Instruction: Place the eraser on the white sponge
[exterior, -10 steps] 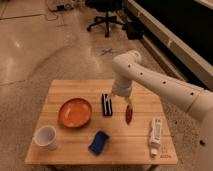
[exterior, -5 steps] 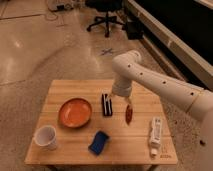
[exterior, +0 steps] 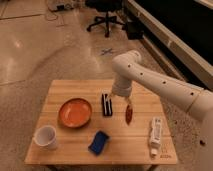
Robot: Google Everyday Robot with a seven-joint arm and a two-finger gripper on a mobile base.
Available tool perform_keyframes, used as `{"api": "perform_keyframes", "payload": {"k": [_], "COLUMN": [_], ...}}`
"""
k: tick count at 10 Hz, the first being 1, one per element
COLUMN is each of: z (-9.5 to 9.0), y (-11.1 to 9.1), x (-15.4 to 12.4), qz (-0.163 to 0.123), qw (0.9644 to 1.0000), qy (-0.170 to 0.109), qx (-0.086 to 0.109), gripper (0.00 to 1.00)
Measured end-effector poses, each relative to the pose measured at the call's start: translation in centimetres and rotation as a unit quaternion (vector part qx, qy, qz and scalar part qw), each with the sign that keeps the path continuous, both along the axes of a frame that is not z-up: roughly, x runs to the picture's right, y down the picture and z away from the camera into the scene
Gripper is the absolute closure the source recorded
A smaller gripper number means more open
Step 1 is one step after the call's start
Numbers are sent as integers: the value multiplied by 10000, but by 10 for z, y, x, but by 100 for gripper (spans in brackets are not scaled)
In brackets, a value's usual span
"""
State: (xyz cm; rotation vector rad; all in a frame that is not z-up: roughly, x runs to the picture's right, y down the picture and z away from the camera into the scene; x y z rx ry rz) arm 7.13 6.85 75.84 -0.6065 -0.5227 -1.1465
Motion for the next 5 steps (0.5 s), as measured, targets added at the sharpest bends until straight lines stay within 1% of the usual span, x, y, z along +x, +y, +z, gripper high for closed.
{"api": "perform_keyframes", "payload": {"k": [1, 2, 5], "z": [1, 6, 43], "y": [-1, -4, -19], "x": [-1, -3, -21], "qz": [-25, -86, -343], "qw": [10000, 9999, 9977], "qy": [-19, -75, -432], "qx": [9, 70, 400], "gripper": [20, 20, 20]}}
